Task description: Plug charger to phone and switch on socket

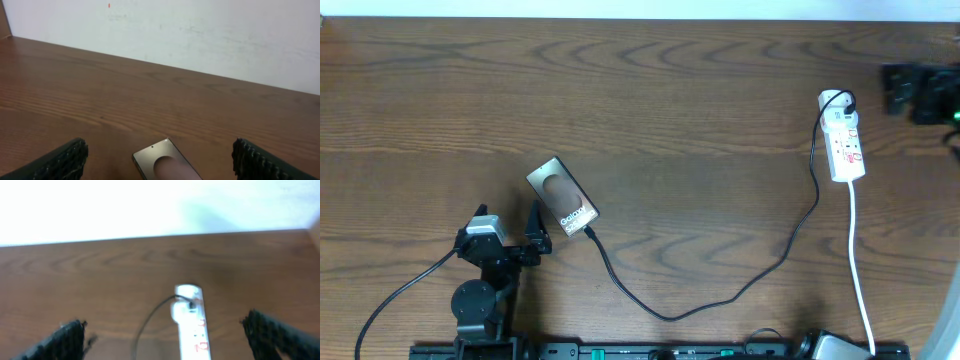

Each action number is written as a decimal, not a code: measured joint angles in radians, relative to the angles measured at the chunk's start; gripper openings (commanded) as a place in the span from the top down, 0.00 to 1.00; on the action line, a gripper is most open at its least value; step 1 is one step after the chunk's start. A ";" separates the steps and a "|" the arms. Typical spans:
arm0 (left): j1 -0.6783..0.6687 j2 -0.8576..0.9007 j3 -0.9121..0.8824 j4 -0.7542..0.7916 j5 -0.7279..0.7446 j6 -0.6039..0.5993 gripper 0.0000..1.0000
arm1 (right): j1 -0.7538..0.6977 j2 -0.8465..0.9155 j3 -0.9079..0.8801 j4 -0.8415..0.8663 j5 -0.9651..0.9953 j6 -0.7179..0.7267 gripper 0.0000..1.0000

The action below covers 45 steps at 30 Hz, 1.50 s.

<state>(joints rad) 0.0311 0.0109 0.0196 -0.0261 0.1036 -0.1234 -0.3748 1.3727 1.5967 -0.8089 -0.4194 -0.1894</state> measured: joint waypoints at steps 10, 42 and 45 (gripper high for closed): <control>0.000 0.000 0.000 -0.001 -0.002 0.000 0.07 | 0.256 -0.340 -0.657 0.700 -0.011 -0.002 0.01; 0.000 0.000 0.001 -0.001 -0.002 0.000 0.07 | 0.312 -1.355 -1.590 0.769 0.080 -0.002 0.01; 0.000 0.000 0.001 -0.002 -0.002 0.000 0.07 | 0.312 -1.356 -1.590 0.763 0.103 -0.002 0.01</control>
<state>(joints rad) 0.0311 0.0109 0.0204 -0.0277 0.1013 -0.1234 -0.0624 0.0166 0.0071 -0.0456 -0.3168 -0.1917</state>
